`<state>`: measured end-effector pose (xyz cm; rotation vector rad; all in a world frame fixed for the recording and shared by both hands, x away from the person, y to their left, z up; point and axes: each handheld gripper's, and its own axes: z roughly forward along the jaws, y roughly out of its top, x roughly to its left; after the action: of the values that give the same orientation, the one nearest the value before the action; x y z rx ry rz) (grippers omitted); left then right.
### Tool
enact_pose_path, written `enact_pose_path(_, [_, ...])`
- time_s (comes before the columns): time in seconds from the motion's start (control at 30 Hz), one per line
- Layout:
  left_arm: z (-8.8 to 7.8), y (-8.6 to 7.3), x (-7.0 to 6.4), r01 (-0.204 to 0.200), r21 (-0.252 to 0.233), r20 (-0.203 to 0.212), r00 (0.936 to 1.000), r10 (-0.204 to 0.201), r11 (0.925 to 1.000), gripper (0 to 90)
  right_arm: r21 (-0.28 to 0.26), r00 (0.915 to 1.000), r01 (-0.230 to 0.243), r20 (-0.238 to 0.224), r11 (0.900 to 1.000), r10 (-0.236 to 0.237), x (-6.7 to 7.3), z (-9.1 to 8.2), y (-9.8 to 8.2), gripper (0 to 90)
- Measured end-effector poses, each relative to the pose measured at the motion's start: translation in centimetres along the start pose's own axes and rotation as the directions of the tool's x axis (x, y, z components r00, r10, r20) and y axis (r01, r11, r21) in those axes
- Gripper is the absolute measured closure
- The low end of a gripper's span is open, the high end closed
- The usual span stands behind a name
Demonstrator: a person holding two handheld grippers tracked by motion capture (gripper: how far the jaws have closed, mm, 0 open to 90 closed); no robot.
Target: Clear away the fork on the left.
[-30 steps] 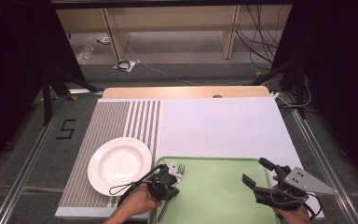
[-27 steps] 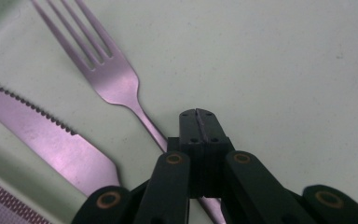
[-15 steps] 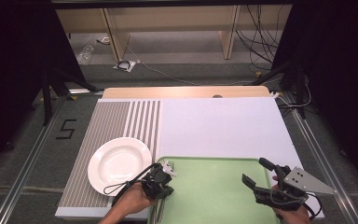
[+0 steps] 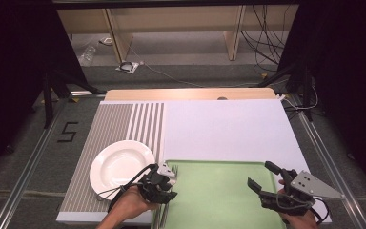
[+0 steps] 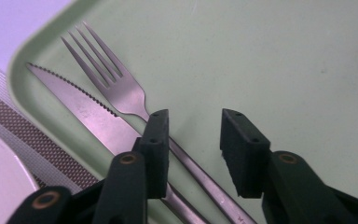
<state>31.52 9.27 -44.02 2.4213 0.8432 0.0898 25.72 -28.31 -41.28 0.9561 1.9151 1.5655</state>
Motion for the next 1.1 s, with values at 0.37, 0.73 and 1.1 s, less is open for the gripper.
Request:
enact_pose_path(0.37, [-2.3,-0.7,0.7,0.085,-0.105,-0.029,0.9957,-0.088,0.9909,33.7,0.005,1.0,0.0,0.003,1.0,0.0,0.0,0.0,0.0,19.7])
enact_pose_path(0.73, [-4.1,-1.7,1.5,0.158,-0.192,-0.032,0.9854,-0.167,0.9686,23.5,0.002,1.0,0.0,0.003,1.0,0.0,0.0,0.0,0.0,19.7])
enact_pose_path(1.1, [-5.6,-2.4,1.8,0.195,-0.265,-0.019,0.978,-0.208,0.9441,20.5,0.002,1.0,0.0,0.002,1.0,0.0,0.0,0.0,0.0,19.6])
